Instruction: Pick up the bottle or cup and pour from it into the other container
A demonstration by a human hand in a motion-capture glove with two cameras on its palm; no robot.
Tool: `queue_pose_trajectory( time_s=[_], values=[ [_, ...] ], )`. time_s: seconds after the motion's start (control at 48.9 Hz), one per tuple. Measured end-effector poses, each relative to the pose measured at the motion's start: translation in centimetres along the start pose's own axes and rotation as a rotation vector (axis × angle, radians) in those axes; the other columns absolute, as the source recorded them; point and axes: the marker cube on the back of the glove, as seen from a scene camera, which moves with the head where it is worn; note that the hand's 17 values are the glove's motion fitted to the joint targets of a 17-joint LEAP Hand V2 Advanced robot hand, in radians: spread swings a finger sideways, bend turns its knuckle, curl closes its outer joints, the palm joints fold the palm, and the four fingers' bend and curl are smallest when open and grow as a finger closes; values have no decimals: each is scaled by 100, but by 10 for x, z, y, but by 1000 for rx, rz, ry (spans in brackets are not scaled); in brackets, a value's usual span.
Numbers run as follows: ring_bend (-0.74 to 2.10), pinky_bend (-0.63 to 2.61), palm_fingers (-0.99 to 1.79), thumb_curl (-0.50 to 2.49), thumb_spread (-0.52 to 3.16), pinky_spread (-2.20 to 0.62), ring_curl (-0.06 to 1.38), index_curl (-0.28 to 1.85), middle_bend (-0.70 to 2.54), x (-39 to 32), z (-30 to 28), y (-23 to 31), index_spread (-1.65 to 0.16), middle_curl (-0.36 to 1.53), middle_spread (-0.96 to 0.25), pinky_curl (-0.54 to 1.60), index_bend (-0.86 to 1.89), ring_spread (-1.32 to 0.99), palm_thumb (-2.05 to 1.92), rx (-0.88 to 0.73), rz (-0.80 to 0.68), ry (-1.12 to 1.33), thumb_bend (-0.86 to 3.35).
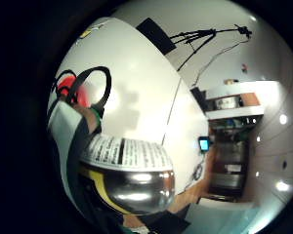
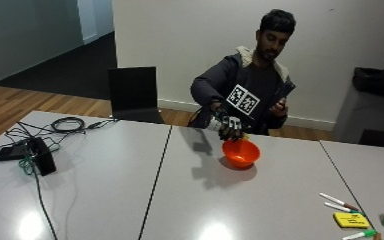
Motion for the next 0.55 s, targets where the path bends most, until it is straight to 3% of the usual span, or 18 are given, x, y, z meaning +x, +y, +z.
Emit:
queue_pose_trajectory(
  time_s=[0.245, 0.552],
  values=[
    [61, 48, 134, 59, 43, -23, 41, 41, 53, -15, 12, -16, -31, 46, -27, 36, 17, -24, 99, -48, -43, 178, -4],
    [61, 48, 134, 59, 43, -23, 40, 41, 53, -19, 20, -17, -32, 46, -27, 36, 17, -24, 99, -80, -54, 154, -4]
  ],
)
